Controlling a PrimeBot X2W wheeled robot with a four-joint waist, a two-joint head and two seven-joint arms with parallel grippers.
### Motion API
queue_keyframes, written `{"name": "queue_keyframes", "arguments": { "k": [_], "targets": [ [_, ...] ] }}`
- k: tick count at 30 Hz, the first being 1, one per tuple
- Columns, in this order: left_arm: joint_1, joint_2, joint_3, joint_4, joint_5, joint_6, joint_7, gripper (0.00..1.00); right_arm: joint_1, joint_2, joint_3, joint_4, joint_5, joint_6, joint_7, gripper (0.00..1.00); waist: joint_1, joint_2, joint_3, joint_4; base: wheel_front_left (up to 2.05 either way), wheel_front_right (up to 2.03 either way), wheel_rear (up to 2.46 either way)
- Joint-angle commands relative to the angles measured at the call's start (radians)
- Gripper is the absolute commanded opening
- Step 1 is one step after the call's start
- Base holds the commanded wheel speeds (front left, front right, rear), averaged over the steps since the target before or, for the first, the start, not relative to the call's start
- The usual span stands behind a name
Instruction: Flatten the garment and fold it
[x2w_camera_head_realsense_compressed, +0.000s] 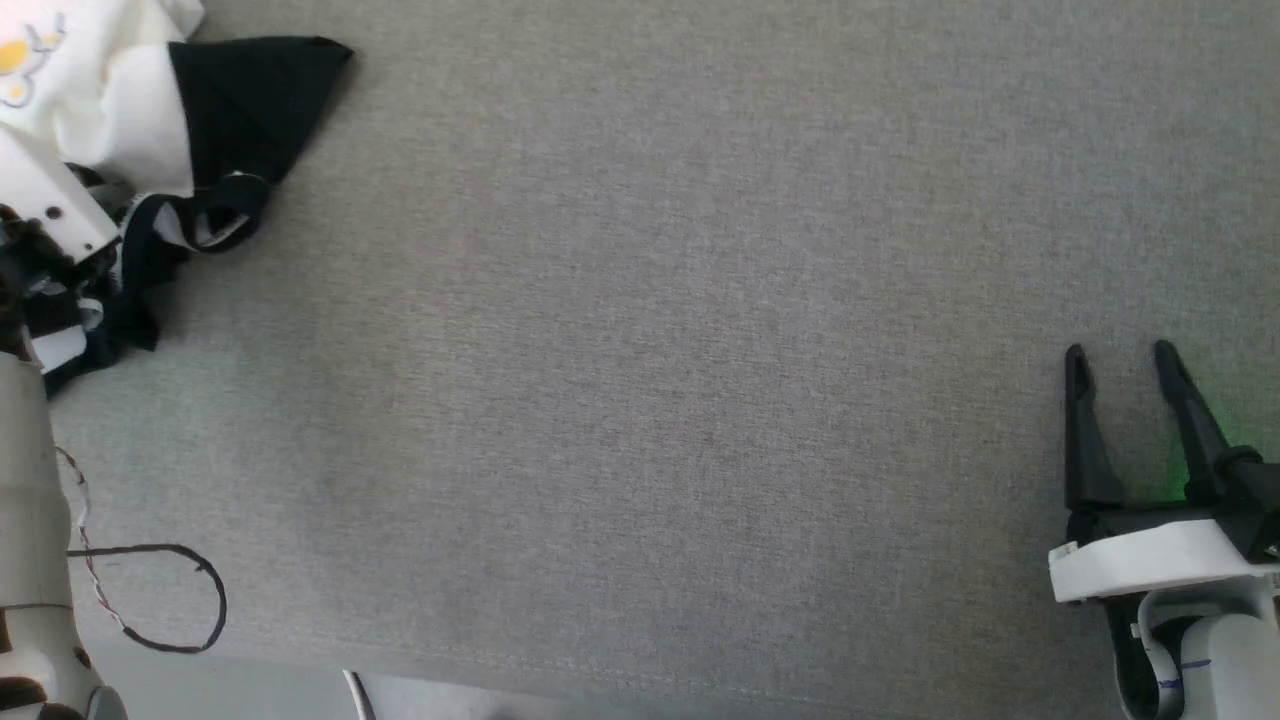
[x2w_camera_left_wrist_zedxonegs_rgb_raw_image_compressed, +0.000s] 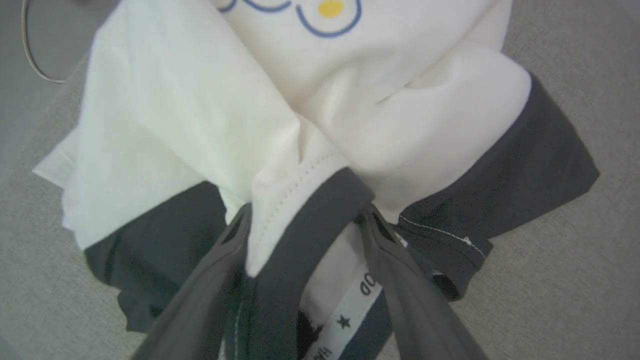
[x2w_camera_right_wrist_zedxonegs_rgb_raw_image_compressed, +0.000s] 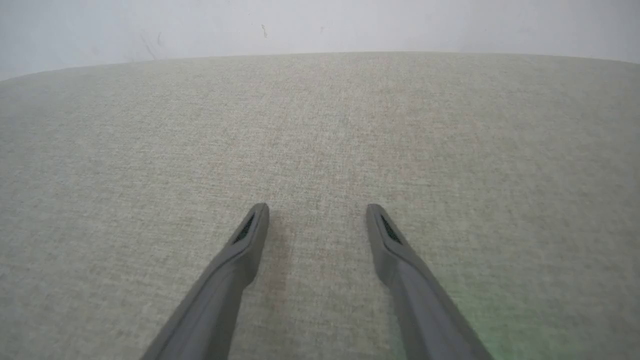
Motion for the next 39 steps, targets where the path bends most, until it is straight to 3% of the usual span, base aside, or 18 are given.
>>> {"name": "queue_keyframes", "arguments": {
  "k": [1,11,12,13,14,26,39],
  "targets": [
    [0.017,-0.003,0.016,-0.015,-0.003,0.017,-0.01,1.0,-0.013,0.001,-0.009,-0.007,-0.012,-0.001,-0.005,1.0,-0.0001,0.0,0.025,-0.013,0.0,0.0,0.0],
    [0.038,-0.038,0.03,-0.003,-0.031,0.018,-0.065,1.0,-0.01,0.001,-0.018,-0.026,-0.034,-0.001,-0.005,1.0,-0.0001,0.0,0.057,-0.013,0.0,0.0,0.0],
    [0.039,-0.039,0.032,0.001,-0.031,0.02,-0.076,0.82,-0.011,0.001,-0.018,-0.027,-0.035,-0.001,-0.005,1.0,-0.0001,0.0,0.057,-0.013,0.0,0.0,0.0],
    [0.04,-0.037,0.033,0.005,-0.029,0.02,-0.092,0.29,-0.011,0.001,-0.017,-0.027,-0.036,-0.001,-0.005,1.0,-0.0001,0.0,0.057,-0.014,0.0,0.0,0.0],
    [0.041,-0.037,0.036,0.01,-0.03,0.019,-0.105,0.0,-0.011,0.001,-0.017,-0.027,-0.037,-0.001,-0.005,1.0,-0.0001,0.0,0.056,-0.015,0.0,0.0,0.0],
    [0.032,-0.01,0.031,0.041,-0.024,0.0,-0.175,0.0,-0.006,0.001,0.002,-0.005,-0.023,-0.001,-0.005,1.0,-0.0001,0.0,0.003,-0.014,0.0,0.0,0.0],
    [-0.006,0.036,-0.044,-0.046,0.033,-0.08,-0.286,0.0,0.012,0.001,0.034,0.043,0.036,-0.001,-0.005,1.0,-0.0001,0.0,-0.148,-0.006,0.0,0.0,0.0]
  ]
}}
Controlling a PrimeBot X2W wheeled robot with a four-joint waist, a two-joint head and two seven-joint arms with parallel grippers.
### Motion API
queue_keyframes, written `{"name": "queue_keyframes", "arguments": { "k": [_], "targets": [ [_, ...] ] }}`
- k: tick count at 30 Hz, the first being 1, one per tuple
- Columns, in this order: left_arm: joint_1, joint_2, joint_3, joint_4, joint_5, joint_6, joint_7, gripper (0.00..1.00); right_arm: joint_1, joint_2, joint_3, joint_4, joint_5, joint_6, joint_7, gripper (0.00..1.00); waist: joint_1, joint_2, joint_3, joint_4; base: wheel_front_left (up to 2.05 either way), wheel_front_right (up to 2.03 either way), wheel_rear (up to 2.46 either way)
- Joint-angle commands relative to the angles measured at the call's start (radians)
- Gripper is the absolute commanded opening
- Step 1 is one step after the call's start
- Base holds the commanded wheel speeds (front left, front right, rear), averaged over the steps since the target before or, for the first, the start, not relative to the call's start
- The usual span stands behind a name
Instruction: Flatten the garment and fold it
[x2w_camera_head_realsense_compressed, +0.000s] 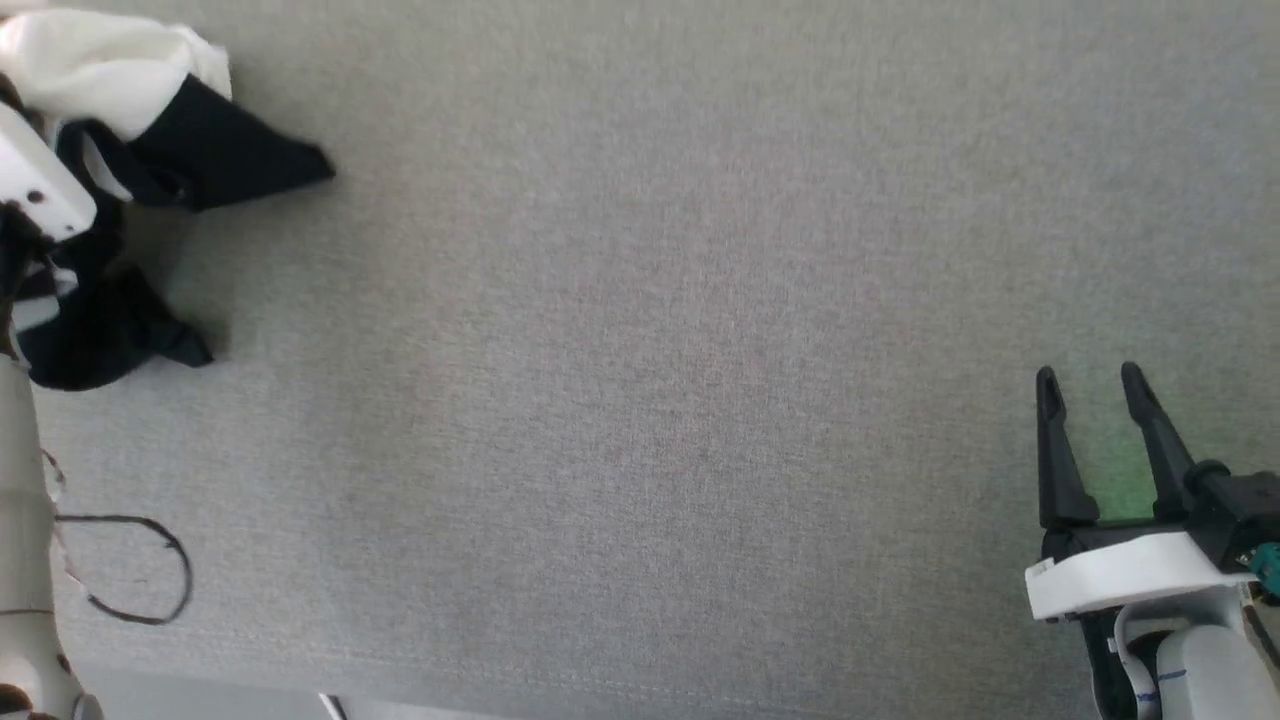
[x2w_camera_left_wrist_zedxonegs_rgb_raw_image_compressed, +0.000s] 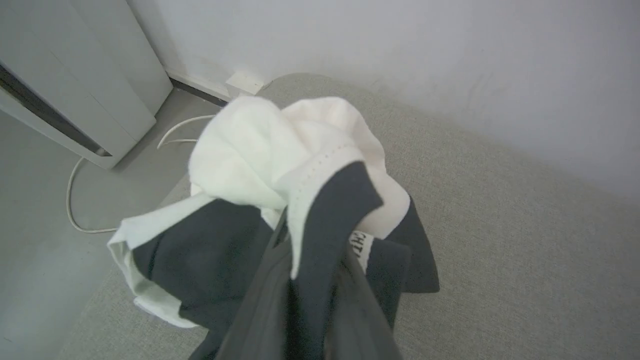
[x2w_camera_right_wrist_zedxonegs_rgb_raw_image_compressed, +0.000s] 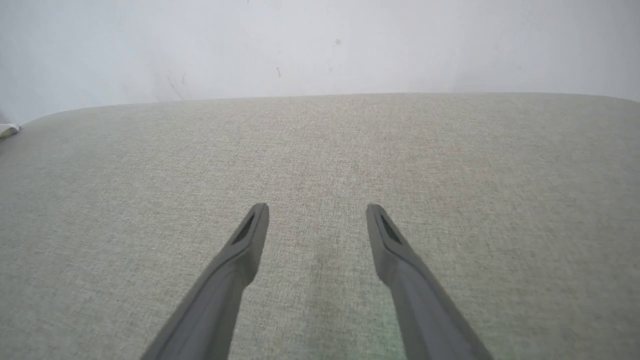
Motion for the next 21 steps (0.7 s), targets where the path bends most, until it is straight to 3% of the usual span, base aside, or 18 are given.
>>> {"name": "queue_keyframes", "arguments": {
  "k": [1,9,21],
  "targets": [
    [-0.021,0.009,-0.009,-0.014,0.013,-0.01,-0.01,0.0,0.007,0.001,0.003,0.003,0.008,-0.002,0.001,1.0,0.0,0.0,-0.05,0.004,0.0,0.0,0.0],
    [-0.083,0.004,-0.087,-0.109,0.043,-0.066,-0.025,0.0,0.035,0.001,0.005,0.023,0.053,-0.002,0.001,1.0,0.0,0.0,-0.144,0.011,0.0,0.0,0.0],
    [-0.166,-0.108,-0.21,-0.266,0.038,-0.097,0.034,0.0,0.075,0.001,0.014,0.05,0.115,-0.002,0.001,1.0,0.0,0.0,-0.273,-0.019,0.0,0.0,0.0]
  ]
}}
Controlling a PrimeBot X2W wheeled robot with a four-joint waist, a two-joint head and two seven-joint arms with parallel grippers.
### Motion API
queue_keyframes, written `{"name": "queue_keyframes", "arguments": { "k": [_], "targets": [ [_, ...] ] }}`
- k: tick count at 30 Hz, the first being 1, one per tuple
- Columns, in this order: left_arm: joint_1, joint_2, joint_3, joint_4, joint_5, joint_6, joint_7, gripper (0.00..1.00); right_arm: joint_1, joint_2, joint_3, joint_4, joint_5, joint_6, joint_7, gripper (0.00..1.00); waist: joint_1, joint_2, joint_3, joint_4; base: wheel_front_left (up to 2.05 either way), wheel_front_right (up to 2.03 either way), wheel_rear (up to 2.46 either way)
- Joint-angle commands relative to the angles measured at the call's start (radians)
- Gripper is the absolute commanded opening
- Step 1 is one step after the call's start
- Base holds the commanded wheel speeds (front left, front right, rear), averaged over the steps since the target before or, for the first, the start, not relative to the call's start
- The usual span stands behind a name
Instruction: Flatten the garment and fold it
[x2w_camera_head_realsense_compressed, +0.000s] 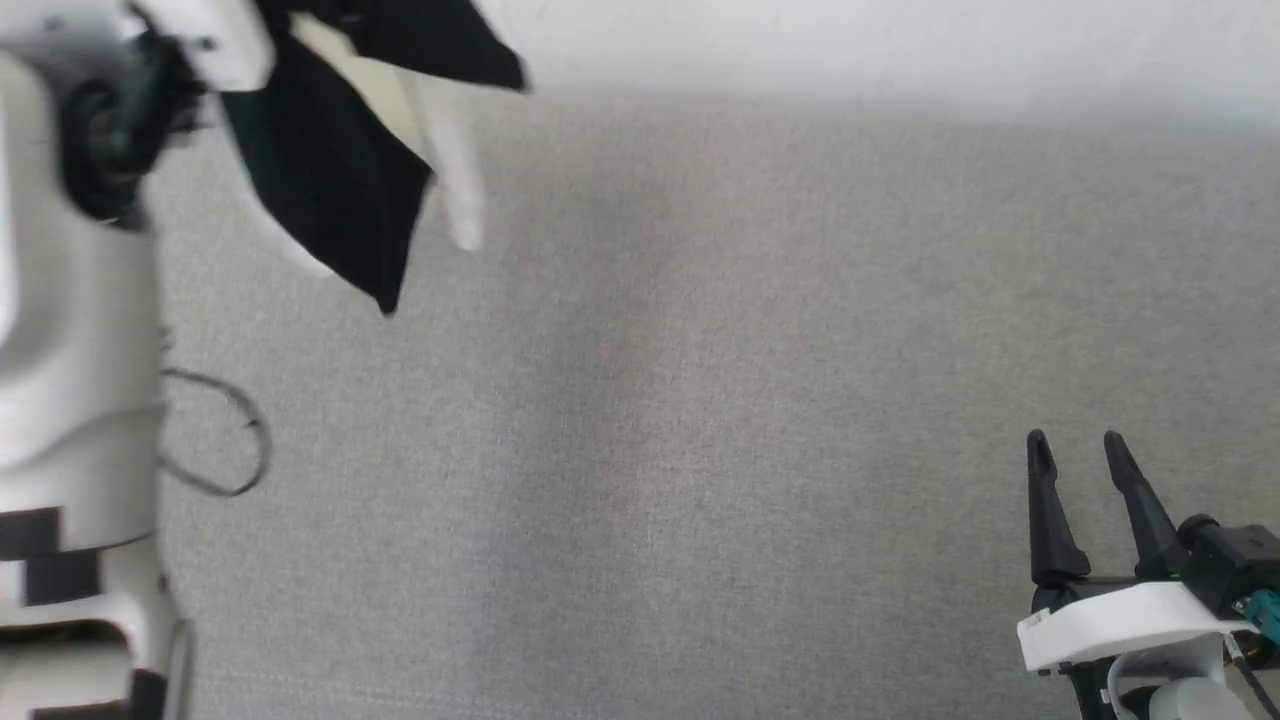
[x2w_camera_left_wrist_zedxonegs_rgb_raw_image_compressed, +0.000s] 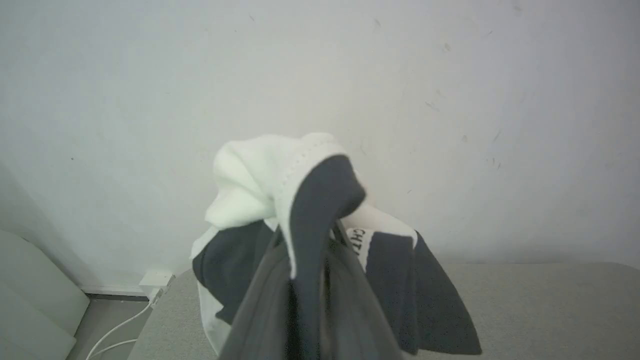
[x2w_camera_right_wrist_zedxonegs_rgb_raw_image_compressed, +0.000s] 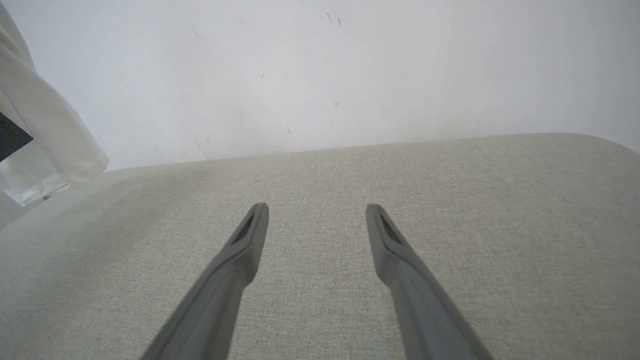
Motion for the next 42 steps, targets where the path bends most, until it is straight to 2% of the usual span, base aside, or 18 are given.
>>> {"name": "queue_keyframes", "arguments": {
  "k": [1,12,22,28,33,37,42],
  "targets": [
    [-0.022,-0.018,-0.01,-0.017,-0.007,-0.006,0.005,0.0,0.009,0.002,0.001,0.003,0.008,-0.001,0.001,1.0,0.0002,0.0,-0.038,-0.023,0.0,0.0,0.0],
    [-0.059,-0.163,-0.106,-0.097,-0.051,-0.015,0.04,0.0,0.03,0.002,0.006,0.012,0.031,-0.001,0.001,1.0,0.0002,0.0,-0.084,-0.116,0.0,0.0,0.0],
    [0.009,-0.234,-0.159,-0.132,-0.085,-0.004,0.037,0.0,0.038,0.002,-0.001,0.007,0.037,-0.001,0.001,1.0,0.0002,0.0,-0.075,-0.218,0.0,0.0,0.0],
    [0.126,-0.273,-0.193,-0.118,-0.149,0.019,-0.023,0.0,0.04,0.002,-0.012,0.004,0.037,-0.001,0.001,1.0,0.0002,0.0,-0.061,-0.24,0.0,0.0,0.0],
    [0.259,-0.284,-0.273,-0.036,-0.167,0.057,-0.096,0.0,0.036,0.002,-0.002,0.006,0.038,-0.001,0.001,1.0,0.0002,0.0,-0.056,-0.25,0.0,0.0,0.0],
    [0.333,-0.286,-0.318,0.101,-0.183,0.101,-0.138,0.0,0.024,0.002,0.02,0.009,0.041,-0.001,0.001,1.0,0.0002,0.0,-0.052,-0.27,0.0,0.0,0.0],
    [0.381,-0.287,-0.376,0.287,-0.191,0.153,-0.143,0.0,0.018,0.002,0.039,0.015,0.048,-0.001,0.001,1.0,0.0002,0.0,-0.043,-0.301,0.0,0.0,0.0]
  ]
}}
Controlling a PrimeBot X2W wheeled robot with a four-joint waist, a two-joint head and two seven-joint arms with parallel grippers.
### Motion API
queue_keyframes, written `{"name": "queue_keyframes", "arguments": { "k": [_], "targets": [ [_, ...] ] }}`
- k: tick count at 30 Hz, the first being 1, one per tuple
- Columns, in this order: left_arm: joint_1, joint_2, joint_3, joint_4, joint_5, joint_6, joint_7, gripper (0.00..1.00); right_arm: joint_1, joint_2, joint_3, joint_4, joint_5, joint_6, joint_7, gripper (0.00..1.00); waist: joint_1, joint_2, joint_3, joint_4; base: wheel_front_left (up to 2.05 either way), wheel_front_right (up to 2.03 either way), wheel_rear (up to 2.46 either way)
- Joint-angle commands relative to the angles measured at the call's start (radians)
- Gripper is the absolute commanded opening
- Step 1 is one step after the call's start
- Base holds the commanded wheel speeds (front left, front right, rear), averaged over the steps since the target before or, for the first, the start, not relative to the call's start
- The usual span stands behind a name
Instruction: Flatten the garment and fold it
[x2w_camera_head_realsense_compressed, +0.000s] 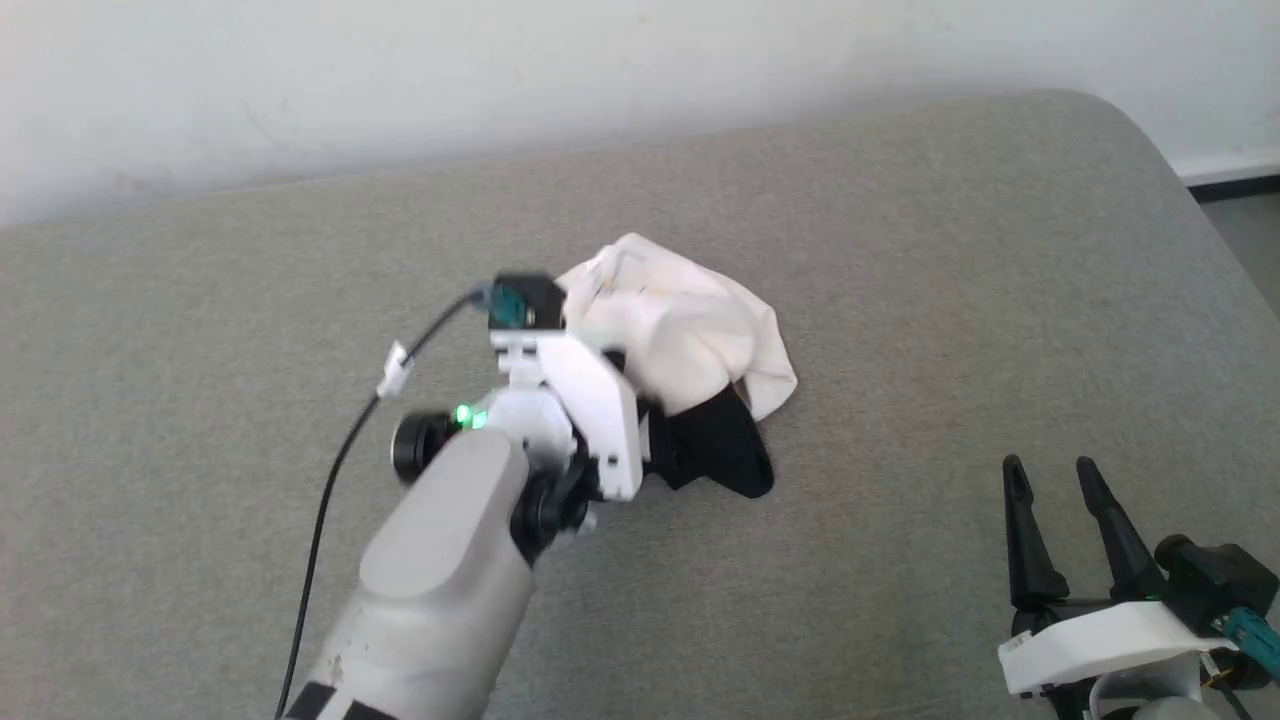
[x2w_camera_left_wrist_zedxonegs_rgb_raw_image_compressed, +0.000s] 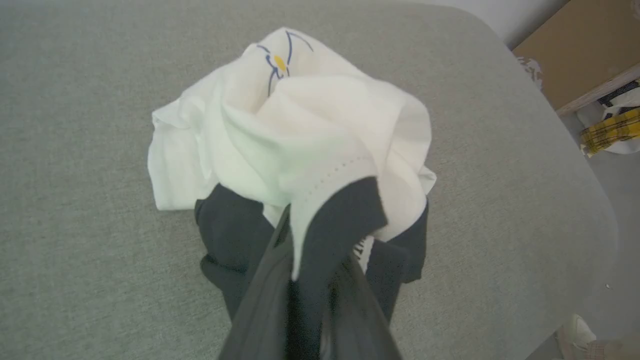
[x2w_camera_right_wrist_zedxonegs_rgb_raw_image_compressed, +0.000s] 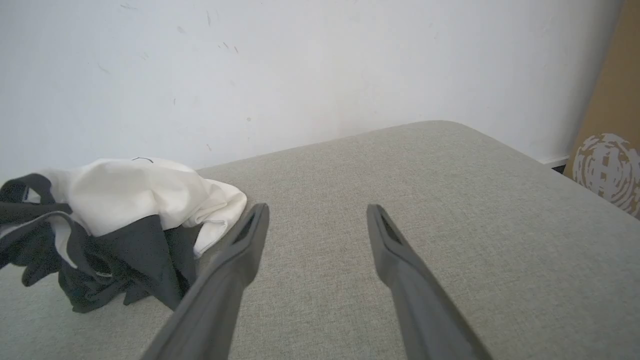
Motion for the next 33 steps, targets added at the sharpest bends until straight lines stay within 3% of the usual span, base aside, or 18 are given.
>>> {"name": "queue_keyframes", "arguments": {
  "k": [1,7,8,10,11,18,22,28,31,33],
  "targets": [
    [0.022,-0.002,-0.014,0.042,-0.011,0.013,0.001,0.0,-0.012,0.002,0.003,0.003,0.006,-0.001,0.001,1.0,0.0,0.0,0.008,-0.02,0.0,0.0,0.0],
    [0.04,-0.002,-0.052,0.145,-0.083,0.041,-0.014,0.0,-0.012,0.002,0.0,0.007,0.011,-0.001,0.001,1.0,0.0,0.0,0.019,-0.04,0.0,0.0,0.0],
    [0.031,-0.002,-0.061,0.148,-0.089,0.044,-0.028,0.05,-0.011,0.002,-0.004,0.007,0.01,-0.001,0.001,1.0,0.0,0.0,0.019,-0.038,0.0,0.0,0.0],
    [0.008,-0.002,-0.073,0.14,-0.11,0.043,-0.059,0.64,-0.008,0.002,-0.015,0.008,0.008,-0.001,0.001,1.0,0.0,0.0,0.015,-0.029,0.0,0.0,0.0],
    [-0.006,-0.002,-0.079,0.134,-0.12,0.04,-0.072,1.0,-0.006,0.002,-0.021,0.009,0.007,-0.001,0.001,1.0,0.0,0.0,0.012,-0.023,0.0,0.0,0.0],
    [-0.076,0.0,-0.108,0.044,-0.155,-0.005,-0.144,1.0,0.016,0.002,-0.04,0.007,-0.001,-0.001,0.001,1.0,0.0,0.0,-0.028,0.036,0.0,0.0,0.0],
    [-0.056,0.044,-0.102,-0.051,-0.117,-0.001,-0.239,1.0,0.024,0.002,-0.047,0.002,-0.005,-0.001,0.001,1.0,0.0,0.0,-0.043,0.07,0.0,0.0,0.0],
    [0.113,0.132,-0.08,-0.232,-0.061,0.029,-0.456,1.0,0.035,0.002,-0.064,-0.016,0.005,-0.001,0.001,1.0,0.0,0.0,-0.051,0.107,0.0,0.0,0.0],
    [0.227,0.178,-0.065,-0.322,-0.051,-0.014,-0.607,1.0,0.043,0.002,-0.074,-0.031,0.011,-0.001,0.001,1.0,0.0,0.0,-0.052,0.12,0.0,0.0,0.0],
    [0.305,0.21,-0.041,-0.355,-0.031,-0.008,-0.661,1.0,0.05,0.002,-0.078,-0.039,0.012,-0.001,0.001,1.0,0.0,0.0,-0.052,0.126,0.0,0.0,0.0]
  ]
}}
